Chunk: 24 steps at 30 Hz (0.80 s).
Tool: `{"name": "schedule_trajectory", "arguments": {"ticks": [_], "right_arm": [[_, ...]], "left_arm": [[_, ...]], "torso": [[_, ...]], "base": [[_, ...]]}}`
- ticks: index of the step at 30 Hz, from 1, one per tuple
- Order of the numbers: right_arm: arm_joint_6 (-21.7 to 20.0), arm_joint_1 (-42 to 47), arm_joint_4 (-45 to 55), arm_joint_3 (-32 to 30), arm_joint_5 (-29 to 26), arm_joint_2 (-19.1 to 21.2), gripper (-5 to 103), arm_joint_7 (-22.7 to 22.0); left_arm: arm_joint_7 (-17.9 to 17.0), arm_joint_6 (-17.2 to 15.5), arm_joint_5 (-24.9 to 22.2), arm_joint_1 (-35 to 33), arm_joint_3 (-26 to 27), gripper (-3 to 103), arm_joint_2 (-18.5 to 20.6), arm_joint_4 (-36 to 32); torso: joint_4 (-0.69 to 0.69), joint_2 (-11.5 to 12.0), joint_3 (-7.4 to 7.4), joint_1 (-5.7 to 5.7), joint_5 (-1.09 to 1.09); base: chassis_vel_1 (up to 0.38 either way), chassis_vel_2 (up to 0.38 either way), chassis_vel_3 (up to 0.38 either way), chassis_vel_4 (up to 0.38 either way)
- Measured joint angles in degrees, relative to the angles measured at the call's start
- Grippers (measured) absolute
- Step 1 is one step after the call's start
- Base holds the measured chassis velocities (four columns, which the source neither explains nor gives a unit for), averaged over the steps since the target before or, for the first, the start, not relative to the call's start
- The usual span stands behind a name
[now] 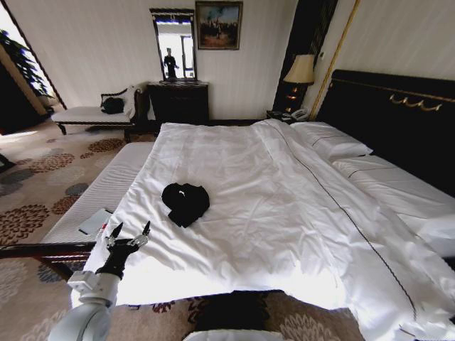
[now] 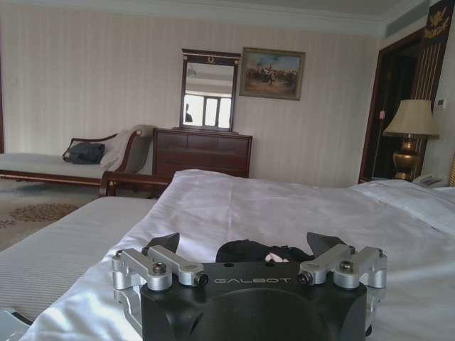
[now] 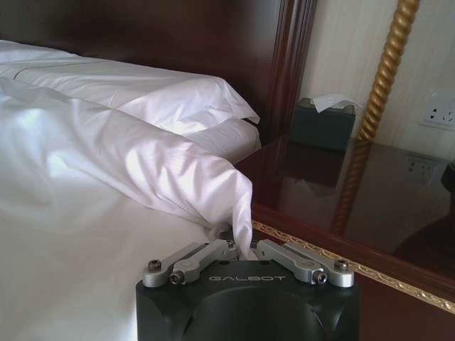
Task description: Fold the clothes on the bed.
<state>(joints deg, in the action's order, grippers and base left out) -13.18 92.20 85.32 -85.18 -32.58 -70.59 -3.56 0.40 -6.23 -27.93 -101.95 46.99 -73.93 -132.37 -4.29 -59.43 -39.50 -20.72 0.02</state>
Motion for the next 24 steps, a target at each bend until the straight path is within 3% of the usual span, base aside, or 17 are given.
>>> {"name": "schedule_trajectory", "arguments": {"ticks": [9,16,19,20,22,24], "right_arm": [[1.2,-1.0,-4.5,-1.1,-0.2,4.4,0,-0.4],[1.3,-0.4,-2.8,0.0,0.1,0.9,-3,-0.4],[1.3,-0.2,-2.6,0.1,0.1,0.3,1,-0.6],[1.4,-0.1,-2.5,0.2,0.1,0.0,12,-1.1],[1.4,0.0,-2.1,0.1,0.0,0.0,17,-1.3],[1.5,0.1,-1.6,-0.3,-0.2,0.0,22,-1.4]], "left_arm": [[0.0,-0.1,0.1,0.2,-0.4,100,0.0,-0.1],[0.0,-0.1,0.2,-0.2,-0.2,100,-0.4,-0.4],[0.0,-0.1,0.2,-0.3,0.0,100,-0.4,-0.5],[0.0,-0.1,0.1,-0.4,0.1,100,-0.4,-0.5],[0.0,-0.1,0.1,-0.4,0.1,100,-0.3,-0.6],[0.0,-0.1,0.1,-0.4,0.1,100,-0.3,-0.6]], "torso": [[-0.03,0.0,0.00,0.00,-0.02],[-0.06,0.0,0.00,0.00,-0.02],[-0.10,0.0,0.00,0.00,-0.03],[-0.16,0.0,0.00,0.00,-0.03],[-0.16,0.0,0.00,0.01,-0.03],[-0.07,0.0,0.00,0.01,-0.03]], "base": [[0.000,0.000,0.000,0.000],[0.000,0.000,0.000,0.000],[0.000,0.000,0.000,0.000],[0.000,0.000,0.000,0.000],[0.000,0.000,0.000,0.000],[0.000,0.000,0.000,0.000]]}}
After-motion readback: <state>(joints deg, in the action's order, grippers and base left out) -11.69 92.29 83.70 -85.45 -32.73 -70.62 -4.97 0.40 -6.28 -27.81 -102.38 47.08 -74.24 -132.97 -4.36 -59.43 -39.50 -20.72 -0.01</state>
